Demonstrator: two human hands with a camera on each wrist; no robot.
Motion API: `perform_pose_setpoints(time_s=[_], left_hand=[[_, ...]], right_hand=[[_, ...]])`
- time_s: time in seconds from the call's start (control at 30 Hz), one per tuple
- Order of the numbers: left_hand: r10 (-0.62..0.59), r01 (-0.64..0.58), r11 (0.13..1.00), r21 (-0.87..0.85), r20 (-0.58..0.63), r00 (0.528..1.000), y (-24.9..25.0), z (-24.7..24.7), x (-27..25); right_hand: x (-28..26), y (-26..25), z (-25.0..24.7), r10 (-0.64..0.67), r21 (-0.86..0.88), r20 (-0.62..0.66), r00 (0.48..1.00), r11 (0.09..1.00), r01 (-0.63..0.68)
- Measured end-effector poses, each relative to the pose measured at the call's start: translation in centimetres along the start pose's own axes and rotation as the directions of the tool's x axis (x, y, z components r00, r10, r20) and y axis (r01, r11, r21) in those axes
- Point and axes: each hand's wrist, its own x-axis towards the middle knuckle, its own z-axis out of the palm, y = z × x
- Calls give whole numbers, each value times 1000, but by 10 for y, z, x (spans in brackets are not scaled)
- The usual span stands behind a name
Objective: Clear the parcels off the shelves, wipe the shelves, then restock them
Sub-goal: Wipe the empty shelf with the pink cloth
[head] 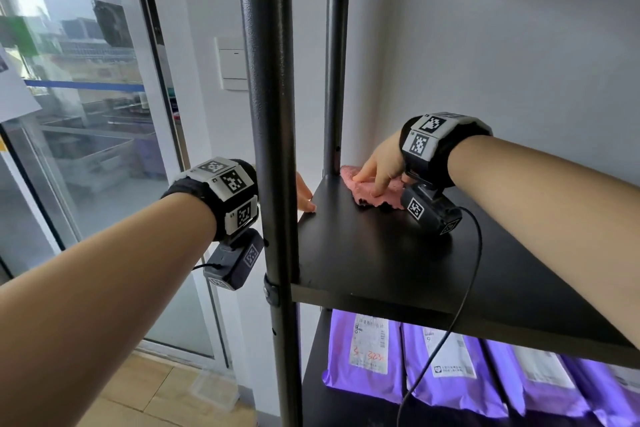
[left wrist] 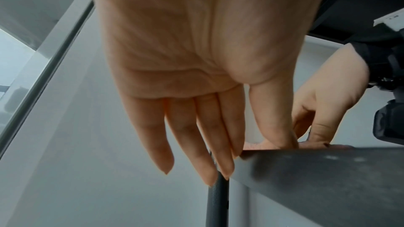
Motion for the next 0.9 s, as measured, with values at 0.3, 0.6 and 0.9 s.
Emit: perform_pose_setpoints(time_s=[0.3, 0.6, 0.9], left_hand=[[-35, 40, 997, 73, -76, 997, -24, 15, -44], [28, -52, 993, -104, -222, 975, -10, 47, -133], [80, 4, 984, 180, -453, 888, 10, 66, -165]], right_hand=[[-54, -37, 18, -68, 15, 71, 995, 998, 67], [-141, -82, 53, -124, 26, -97, 988, 992, 127], [-158, -95, 115, -16, 193, -448, 894, 975, 114]])
